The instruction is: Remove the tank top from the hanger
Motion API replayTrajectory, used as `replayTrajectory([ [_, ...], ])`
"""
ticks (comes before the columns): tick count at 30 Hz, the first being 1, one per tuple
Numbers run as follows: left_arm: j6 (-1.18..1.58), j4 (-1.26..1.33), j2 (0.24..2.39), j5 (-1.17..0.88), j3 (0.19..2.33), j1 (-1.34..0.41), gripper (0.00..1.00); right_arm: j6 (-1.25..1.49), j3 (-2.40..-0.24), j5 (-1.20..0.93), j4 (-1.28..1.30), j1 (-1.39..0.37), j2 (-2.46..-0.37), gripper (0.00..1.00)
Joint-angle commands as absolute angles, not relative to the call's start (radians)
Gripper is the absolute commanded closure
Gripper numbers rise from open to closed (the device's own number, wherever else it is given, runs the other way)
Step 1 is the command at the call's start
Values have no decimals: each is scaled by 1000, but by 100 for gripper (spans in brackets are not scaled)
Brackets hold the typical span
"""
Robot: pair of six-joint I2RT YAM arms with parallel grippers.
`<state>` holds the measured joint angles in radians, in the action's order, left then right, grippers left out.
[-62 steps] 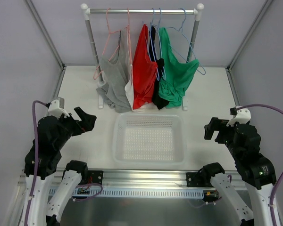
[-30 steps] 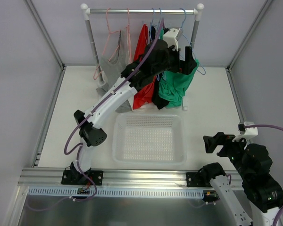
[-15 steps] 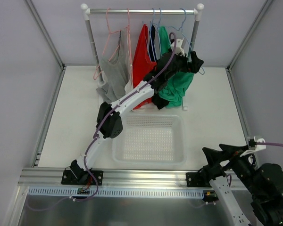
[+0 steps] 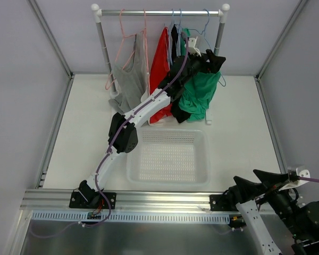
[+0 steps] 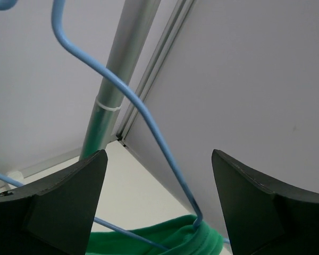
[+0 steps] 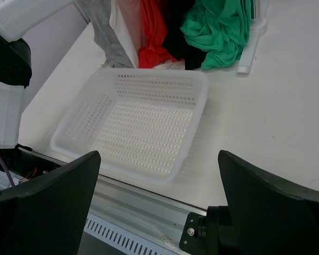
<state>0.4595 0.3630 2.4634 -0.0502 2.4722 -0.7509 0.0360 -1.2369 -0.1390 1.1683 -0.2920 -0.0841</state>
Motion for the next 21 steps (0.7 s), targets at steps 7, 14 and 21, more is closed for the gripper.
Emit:
replayTrajectory([
  [7, 564, 479, 2459, -107, 2549, -701, 50, 9, -1209, -129, 1170, -290, -103, 1],
  [14, 523, 463, 2410, -114, 2502, -712, 66, 9, -1180, -140, 1154, -291, -118, 0],
  [21, 537, 456, 2418, -109, 2513, -709, 57, 9, -1167, -138, 1146, -290, -109, 1],
])
